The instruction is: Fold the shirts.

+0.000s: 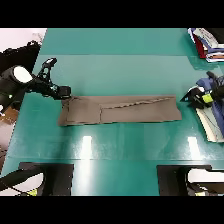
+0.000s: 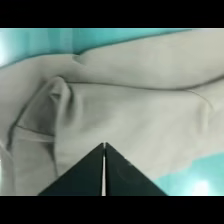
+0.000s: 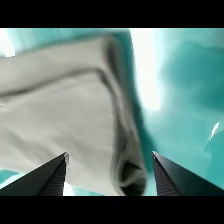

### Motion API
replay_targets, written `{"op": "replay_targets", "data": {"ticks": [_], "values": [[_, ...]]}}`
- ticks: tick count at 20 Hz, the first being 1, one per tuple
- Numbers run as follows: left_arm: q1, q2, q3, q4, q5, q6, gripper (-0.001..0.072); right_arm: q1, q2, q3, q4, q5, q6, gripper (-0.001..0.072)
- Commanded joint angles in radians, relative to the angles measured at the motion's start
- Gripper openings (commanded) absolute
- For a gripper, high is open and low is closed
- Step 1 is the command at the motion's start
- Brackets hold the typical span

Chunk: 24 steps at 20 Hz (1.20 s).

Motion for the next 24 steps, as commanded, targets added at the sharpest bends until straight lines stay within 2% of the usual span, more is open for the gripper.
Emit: {"op": "replay_targets", "data": {"ticks": [1,4,5,6,8,9,12,16,20,24], "values": [[0.0,-0.002,0.01,-0.114,-0.005,0.017,0.0025,-0.026,-0.034,-0.099,0.027,-0.007,-0.081,0.0595],[-0.01,-0.005,0.01,-0.192,0.002,0.016,0.0025,-0.021,-0.104,-0.156,0.168,-0.027,-0.131,0.0586],[-0.03,-0.005,0.01,-0.193,0.008,0.016,0.0025,-0.021,-0.121,-0.164,0.218,-0.033,-0.155,0.0512],[-0.054,-0.006,0.01,-0.193,0.02,0.016,0.0025,-0.02,-0.134,-0.164,0.257,-0.035,-0.182,0.0398],[-0.122,-0.024,0.011,-0.202,0.083,-0.005,0.0024,-0.019,-0.127,-0.164,0.303,-0.034,-0.228,0.0083],[-0.159,-0.045,0.014,-0.207,0.118,-0.022,0.0025,-0.014,-0.11,-0.164,0.309,-0.031,-0.246,0.0014],[-0.273,-0.166,0.061,-0.265,0.187,-0.032,0.0024,0.01,-0.017,-0.163,0.309,-0.032,-0.254,0.0013],[-0.411,-0.386,0.214,-0.287,0.176,-0.03,0.0025,0.077,0.144,-0.159,0.4,-0.031,-0.253,0.0013],[-0.477,-0.537,0.333,-0.287,0.143,-0.061,0.0025,0.18,0.243,-0.034,0.42,-0.022,-0.16,0.0013],[-0.486,-0.569,0.36,-0.294,0.135,-0.066,0.0024,0.307,0.256,0.13,0.42,-0.001,-0.101,0.0012]]}}
